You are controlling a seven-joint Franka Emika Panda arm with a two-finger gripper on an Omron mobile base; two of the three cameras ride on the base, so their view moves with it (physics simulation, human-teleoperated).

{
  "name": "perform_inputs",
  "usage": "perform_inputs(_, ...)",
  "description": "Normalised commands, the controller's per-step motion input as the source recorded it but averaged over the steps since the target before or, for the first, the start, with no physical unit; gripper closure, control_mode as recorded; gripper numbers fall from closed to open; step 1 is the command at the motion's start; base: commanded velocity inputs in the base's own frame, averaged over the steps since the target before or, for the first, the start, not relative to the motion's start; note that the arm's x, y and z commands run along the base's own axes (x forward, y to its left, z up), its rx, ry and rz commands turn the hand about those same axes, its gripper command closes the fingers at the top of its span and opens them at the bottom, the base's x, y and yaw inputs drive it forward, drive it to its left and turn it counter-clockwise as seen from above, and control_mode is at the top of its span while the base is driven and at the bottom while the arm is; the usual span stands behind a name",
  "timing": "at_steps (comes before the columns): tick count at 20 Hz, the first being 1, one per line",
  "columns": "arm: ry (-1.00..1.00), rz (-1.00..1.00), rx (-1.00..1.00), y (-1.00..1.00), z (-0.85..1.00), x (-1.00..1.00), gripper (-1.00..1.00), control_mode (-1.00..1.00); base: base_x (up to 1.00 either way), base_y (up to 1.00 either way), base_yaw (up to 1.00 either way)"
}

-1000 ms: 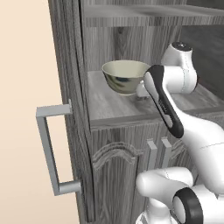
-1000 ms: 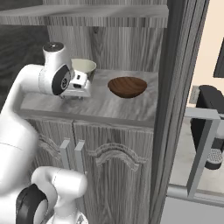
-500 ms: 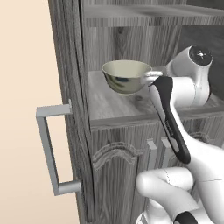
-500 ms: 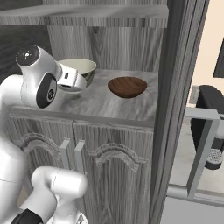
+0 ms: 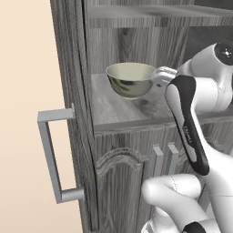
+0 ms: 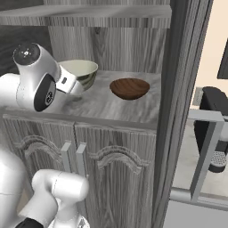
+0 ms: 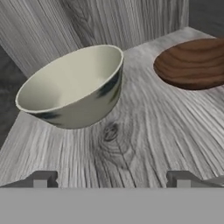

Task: Take the smaller bowl and place it next to the appetizer plate on the dining counter , and place the larger bowl next to the plate with cooked food.

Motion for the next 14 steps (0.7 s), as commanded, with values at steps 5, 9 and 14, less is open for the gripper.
perform_inputs(5,0.08,0.0,0.15,0.17,0.0,0.13,-1.0,-1.0,0.0,0.0,0.0)
perform_inputs(9,-0.06,0.0,0.02,0.14,0.0,0.41,-1.0,-1.0,0.0,0.0,0.0)
perform_inputs(14,-0.01,0.0,0.0,0.0,-0.04,0.49,-1.0,-1.0,0.0,0.0,0.0)
